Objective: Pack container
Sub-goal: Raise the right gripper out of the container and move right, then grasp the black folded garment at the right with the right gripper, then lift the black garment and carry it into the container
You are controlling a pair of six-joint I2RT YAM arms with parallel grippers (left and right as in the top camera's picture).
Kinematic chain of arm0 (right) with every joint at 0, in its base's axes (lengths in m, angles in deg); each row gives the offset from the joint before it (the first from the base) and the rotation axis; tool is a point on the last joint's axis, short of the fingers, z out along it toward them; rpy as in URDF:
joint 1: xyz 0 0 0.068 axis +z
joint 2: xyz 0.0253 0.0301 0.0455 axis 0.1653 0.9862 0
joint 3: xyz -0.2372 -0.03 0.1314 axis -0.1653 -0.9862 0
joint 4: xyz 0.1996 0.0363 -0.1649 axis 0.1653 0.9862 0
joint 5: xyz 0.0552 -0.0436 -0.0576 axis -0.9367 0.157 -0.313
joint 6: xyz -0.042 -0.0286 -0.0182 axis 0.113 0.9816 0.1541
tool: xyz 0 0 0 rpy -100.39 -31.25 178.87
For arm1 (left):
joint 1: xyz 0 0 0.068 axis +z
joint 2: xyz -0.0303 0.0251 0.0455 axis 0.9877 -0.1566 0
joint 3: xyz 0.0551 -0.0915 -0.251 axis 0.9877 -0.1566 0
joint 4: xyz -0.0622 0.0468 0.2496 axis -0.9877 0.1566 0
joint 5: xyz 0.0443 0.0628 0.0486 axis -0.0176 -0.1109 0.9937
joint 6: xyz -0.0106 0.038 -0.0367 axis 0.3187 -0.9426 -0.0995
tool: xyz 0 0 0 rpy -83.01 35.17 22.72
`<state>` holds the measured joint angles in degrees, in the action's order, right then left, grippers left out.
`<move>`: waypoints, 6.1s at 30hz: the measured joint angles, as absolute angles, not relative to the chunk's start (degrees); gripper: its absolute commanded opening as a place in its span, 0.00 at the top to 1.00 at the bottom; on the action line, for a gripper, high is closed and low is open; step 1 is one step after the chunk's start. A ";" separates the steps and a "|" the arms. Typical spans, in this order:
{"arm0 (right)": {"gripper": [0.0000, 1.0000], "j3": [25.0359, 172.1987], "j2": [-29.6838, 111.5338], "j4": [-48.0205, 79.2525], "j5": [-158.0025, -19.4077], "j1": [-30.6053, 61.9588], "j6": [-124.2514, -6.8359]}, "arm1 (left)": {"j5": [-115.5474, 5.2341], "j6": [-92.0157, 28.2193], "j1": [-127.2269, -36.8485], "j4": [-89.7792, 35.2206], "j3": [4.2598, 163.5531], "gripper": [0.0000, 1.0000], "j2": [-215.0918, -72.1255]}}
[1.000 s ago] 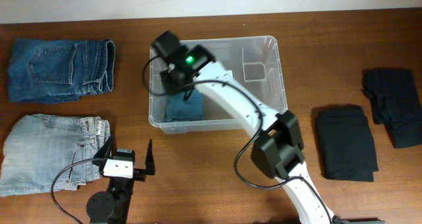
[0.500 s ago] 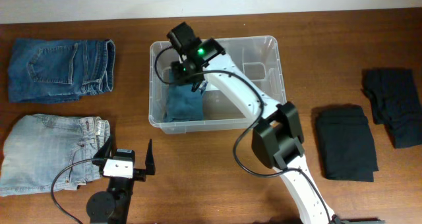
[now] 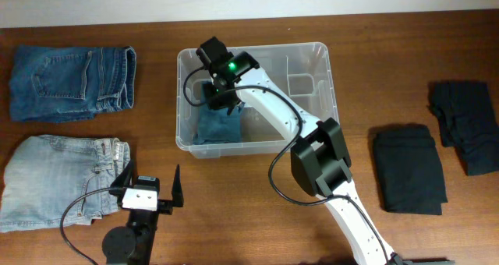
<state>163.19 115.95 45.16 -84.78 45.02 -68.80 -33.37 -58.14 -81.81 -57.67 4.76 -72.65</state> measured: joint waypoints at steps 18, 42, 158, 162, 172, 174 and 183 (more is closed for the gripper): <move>0.01 194.62 92.80 79.80 -73.33 16.08 -66.77 | -33.34 -58.12 -81.81 -57.67 4.76 0.01 -72.65; 0.01 154.60 93.46 64.65 -77.28 -22.17 -56.89 | -33.37 -58.12 -81.81 -57.67 4.76 0.01 -72.63; 0.96 162.98 115.29 62.40 -105.28 -24.73 -39.86 | -33.34 -58.14 -81.81 -57.67 4.76 0.01 -72.65; 0.96 179.87 115.69 70.60 -114.49 -24.07 -40.98 | -33.37 -58.12 -81.81 -57.67 4.76 0.01 -72.65; 0.96 203.69 112.69 79.80 -121.37 -18.39 -46.94 | -33.37 -58.12 -81.81 -57.67 4.76 0.01 -72.65; 0.96 203.74 111.34 79.80 -121.65 -15.50 -48.80 | -33.37 -58.12 -81.81 -57.67 4.76 0.01 -72.65; 0.96 203.72 108.69 79.80 -101.50 6.92 -61.98 | -33.34 -58.12 -81.81 -57.67 4.76 0.01 -72.65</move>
